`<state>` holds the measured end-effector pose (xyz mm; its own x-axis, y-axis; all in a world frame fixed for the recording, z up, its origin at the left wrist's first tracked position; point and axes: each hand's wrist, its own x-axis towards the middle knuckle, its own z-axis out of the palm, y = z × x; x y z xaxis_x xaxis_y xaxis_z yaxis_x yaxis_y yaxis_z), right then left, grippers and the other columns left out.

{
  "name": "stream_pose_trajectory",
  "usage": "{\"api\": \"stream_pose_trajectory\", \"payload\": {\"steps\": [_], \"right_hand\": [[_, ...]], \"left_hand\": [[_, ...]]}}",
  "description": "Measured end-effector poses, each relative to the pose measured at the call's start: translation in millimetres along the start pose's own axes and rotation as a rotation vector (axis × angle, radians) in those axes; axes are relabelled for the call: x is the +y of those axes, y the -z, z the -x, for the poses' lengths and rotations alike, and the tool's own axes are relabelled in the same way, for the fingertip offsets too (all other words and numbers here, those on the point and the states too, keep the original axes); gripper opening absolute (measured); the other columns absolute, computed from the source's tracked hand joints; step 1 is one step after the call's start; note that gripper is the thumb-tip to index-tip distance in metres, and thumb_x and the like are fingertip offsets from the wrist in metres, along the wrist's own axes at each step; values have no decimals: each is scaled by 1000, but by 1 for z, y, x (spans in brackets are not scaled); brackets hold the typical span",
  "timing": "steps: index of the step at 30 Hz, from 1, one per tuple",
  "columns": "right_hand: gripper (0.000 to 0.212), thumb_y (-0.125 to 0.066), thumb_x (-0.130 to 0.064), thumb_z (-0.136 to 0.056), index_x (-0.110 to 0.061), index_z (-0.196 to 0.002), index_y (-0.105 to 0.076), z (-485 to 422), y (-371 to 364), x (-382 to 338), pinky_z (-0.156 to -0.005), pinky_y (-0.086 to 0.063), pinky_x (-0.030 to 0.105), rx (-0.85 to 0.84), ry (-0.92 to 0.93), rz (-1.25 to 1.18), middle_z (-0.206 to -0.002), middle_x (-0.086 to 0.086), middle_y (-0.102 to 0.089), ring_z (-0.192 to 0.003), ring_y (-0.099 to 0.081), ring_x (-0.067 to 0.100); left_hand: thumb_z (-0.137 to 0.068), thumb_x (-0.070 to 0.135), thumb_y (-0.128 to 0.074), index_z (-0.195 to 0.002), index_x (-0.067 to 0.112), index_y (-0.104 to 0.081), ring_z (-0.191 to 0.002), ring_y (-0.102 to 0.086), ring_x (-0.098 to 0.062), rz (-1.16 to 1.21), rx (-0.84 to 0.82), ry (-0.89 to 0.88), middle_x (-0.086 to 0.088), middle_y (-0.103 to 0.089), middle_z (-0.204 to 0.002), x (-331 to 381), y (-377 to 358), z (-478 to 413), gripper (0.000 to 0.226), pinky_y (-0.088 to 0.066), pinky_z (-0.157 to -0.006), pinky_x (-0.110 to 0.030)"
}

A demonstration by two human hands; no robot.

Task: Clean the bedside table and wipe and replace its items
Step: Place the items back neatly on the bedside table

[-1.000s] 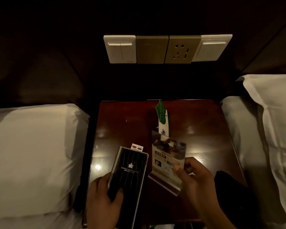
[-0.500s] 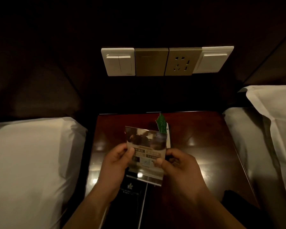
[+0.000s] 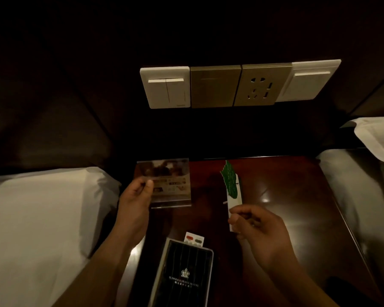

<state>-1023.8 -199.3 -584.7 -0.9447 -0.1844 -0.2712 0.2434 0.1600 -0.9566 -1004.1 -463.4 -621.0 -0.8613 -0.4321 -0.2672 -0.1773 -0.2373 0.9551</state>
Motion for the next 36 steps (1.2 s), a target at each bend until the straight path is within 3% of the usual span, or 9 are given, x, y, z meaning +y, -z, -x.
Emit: {"api": "stream_pose_trajectory", "payload": {"steps": [6,9,12,16,19,23,27,30,36], "right_hand": [[19,-66,-6,-88,-23,-86,-74,-4,4,15,-62,-57,26,17,74,108,-81,-1,-71,-71,-67,15],[19,-67,-11,-88,-29,-90,-72,-12,6,17,-63,-58,29,51,111,201,-83,-6,-69,-73,-66,13],[8,-67,-35,-88,-38,-92,-62,-26,2,15,-59,-55,24,94,89,348,-80,-10,-66,-72,-65,4],[43,-55,-67,-81,-33,-108,-49,-49,-11,13,-55,-37,17,54,171,783,-93,-12,-59,-78,-59,8],[29,-51,-35,-96,-37,-125,-46,-68,-2,7,-55,-39,20,-57,303,915,-101,-3,-57,-73,-56,12],[72,-53,-10,-93,-49,-146,-22,-89,32,-4,-65,-52,25,-315,467,1318,-116,0,-40,-93,-51,17],[107,-63,-2,-83,-56,-145,6,-93,29,-10,-57,-47,26,-396,614,1457,-124,3,-35,-99,-49,21],[109,-68,0,-76,-54,-147,-5,-97,24,-11,-55,-46,27,-379,710,1514,-137,7,-36,-102,-49,24],[59,-82,-19,-68,-37,-120,-60,-104,27,-19,-87,-50,45,-367,778,1650,-153,13,-31,-137,-32,38]], "left_hand": [[-87,39,-62,-112,30,-70,-112,-68,-23,-100,-53,1,-4,-72,-117,-20,7,-3,28,-54,-92,-39],[-90,18,-66,-114,43,-67,-110,-68,-9,-91,64,-53,5,-72,-118,-28,15,9,35,-53,-85,-23],[-87,0,-63,-110,42,-68,-107,-67,-15,-117,223,-21,0,-72,-114,-43,23,25,48,-48,-85,-28],[-86,0,-67,-95,62,-63,-95,-64,8,-378,167,-35,28,-66,-108,-57,21,36,63,-45,-75,-17],[-87,4,-67,-103,59,-61,-95,-61,4,-650,108,-192,31,-55,-111,-60,23,32,58,-47,-79,-23],[-92,17,-52,-113,19,-72,-105,-52,-20,-1070,43,-482,1,-57,-115,-73,30,22,29,-42,-87,-31],[-92,28,-45,-114,16,-72,-108,-53,-28,-1195,58,-517,-5,-59,-120,-82,31,24,37,-35,-90,-33],[-88,27,-47,-111,15,-71,-113,-53,-32,-1294,81,-528,-11,-60,-120,-83,22,26,36,-38,-94,-49],[-87,34,-45,-112,12,-67,-118,-55,-34,-1390,170,-399,-15,-59,-125,-76,18,27,40,-34,-108,-62]]}}
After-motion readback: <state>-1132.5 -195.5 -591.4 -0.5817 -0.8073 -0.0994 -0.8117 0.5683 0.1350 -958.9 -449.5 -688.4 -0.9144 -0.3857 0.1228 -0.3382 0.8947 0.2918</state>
